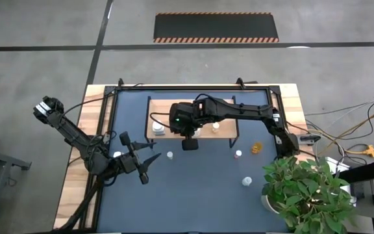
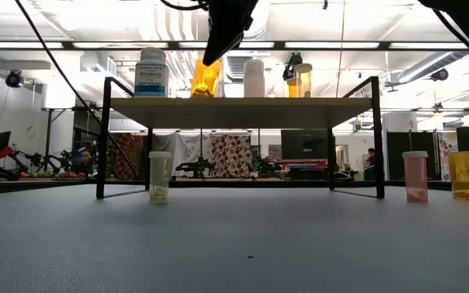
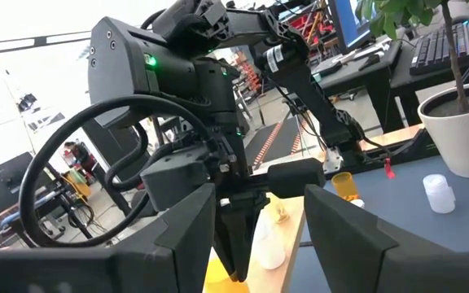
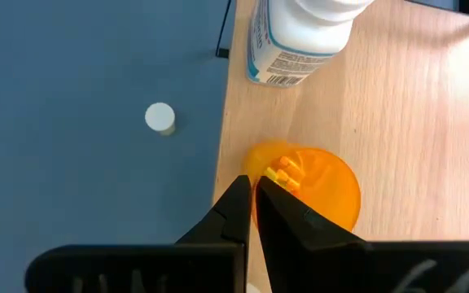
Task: Pick and place medicine bottles onto shelf by color
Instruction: Put the bottom large orange bottle on the shelf, then put the yellow bottle on the shelf aligned
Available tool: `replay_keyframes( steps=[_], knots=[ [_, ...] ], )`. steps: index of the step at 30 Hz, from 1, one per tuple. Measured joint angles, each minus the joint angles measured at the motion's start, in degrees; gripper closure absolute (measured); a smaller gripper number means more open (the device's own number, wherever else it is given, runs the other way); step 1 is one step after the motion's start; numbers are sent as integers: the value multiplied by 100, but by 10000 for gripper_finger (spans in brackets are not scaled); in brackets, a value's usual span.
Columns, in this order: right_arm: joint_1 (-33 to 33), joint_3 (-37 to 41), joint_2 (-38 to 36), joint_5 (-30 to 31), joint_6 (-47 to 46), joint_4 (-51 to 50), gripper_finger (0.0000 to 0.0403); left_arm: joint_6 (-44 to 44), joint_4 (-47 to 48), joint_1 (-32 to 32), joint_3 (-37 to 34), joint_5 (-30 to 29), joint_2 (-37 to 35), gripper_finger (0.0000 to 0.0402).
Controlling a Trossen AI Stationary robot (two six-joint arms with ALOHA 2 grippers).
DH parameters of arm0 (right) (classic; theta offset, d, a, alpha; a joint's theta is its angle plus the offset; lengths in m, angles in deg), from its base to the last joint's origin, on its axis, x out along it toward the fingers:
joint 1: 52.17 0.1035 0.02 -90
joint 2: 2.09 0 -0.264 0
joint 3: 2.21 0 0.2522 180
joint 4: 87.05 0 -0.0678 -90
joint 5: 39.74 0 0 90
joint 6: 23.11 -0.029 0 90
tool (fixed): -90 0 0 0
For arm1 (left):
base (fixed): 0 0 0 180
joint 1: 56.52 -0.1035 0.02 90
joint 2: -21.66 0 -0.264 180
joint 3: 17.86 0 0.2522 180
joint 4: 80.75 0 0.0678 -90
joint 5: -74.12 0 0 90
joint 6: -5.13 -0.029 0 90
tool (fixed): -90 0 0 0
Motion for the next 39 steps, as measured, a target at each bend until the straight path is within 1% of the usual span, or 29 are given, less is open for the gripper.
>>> replay_keyframes(
  steps=[3,11,18,25,29,34,39],
  knots=[
    [0,0,0,2,1,2,370,0,0,0,0,0,0,228],
    [0,-9,0,15,0,4,309,0,0,0,0,0,0,228],
    [2,-9,-67,17,-3,-2,276,2,0,0,0,0,0,228],
    [44,-9,-447,17,-297,-56,266,2,0,0,0,1,0,228],
    [157,2,-838,16,-554,-231,266,-84,-2,0,2,5,0,228],
    [533,148,-1261,15,-867,-403,266,-115,-3,0,8,15,0,228],
    [1090,720,-1620,15,-1204,-250,268,-118,-11,-2,33,15,0,228]
  ],
)
